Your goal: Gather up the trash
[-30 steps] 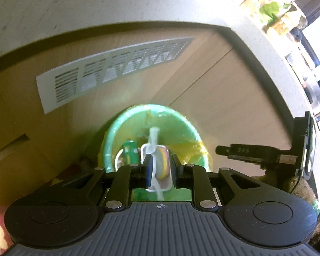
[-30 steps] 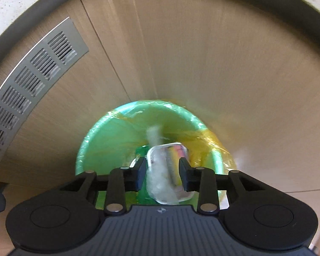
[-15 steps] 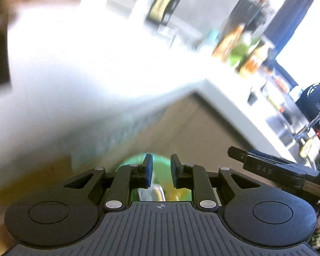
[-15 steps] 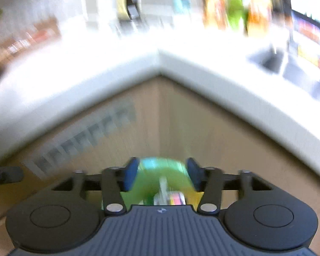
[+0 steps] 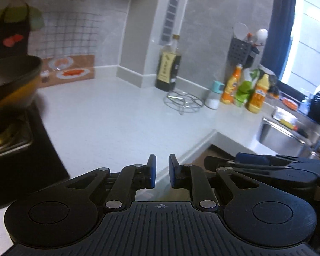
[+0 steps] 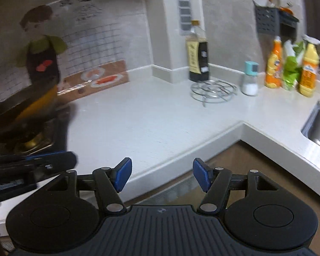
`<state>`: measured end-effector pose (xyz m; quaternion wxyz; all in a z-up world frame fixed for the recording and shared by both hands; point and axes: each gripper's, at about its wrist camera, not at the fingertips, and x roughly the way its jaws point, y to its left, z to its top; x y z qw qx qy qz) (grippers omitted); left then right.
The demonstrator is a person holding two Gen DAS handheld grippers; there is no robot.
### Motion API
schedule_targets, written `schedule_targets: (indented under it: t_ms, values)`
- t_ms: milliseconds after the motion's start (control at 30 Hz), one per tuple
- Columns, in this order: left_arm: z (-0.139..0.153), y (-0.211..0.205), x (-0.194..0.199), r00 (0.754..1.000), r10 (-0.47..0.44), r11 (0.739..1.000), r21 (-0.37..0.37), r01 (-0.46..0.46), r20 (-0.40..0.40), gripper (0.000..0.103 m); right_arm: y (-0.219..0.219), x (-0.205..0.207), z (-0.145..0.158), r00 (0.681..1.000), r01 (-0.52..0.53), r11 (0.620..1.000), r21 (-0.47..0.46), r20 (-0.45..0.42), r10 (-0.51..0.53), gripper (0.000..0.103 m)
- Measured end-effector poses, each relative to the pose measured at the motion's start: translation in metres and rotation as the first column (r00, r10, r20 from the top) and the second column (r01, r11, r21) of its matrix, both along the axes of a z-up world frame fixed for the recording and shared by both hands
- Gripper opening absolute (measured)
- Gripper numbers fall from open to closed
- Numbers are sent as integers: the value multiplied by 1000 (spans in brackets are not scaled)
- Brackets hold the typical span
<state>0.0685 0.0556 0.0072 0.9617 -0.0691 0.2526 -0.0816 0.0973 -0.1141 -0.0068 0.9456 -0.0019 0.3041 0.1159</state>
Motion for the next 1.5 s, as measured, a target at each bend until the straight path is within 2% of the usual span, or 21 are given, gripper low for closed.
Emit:
schedule_targets:
  t_ms: [133, 233, 433, 800, 1500]
  values:
    - [0, 1, -7, 998, 68, 997, 36, -69, 10, 16, 14, -9, 5, 1000, -27, 1000, -9, 16, 27, 64]
    - [0, 3, -11, 996, 85, 996, 39, -85, 2, 16, 17, -10, 6, 999, -33, 999, -7, 15, 33, 65]
    - [-2, 5, -17, 997, 76, 996, 47, -75, -13, 16, 20, -19, 11, 998, -51, 999, -2, 33, 51, 65]
    - [2, 4, -29, 998, 54, 997, 57, -55, 9, 16, 24, -29, 13, 997, -64, 998, -9, 40, 64, 65]
    - [0, 6, -24, 999, 47, 997, 57, -47, 7, 16, 19, -29, 11, 998, -53, 999, 4, 32, 53, 66]
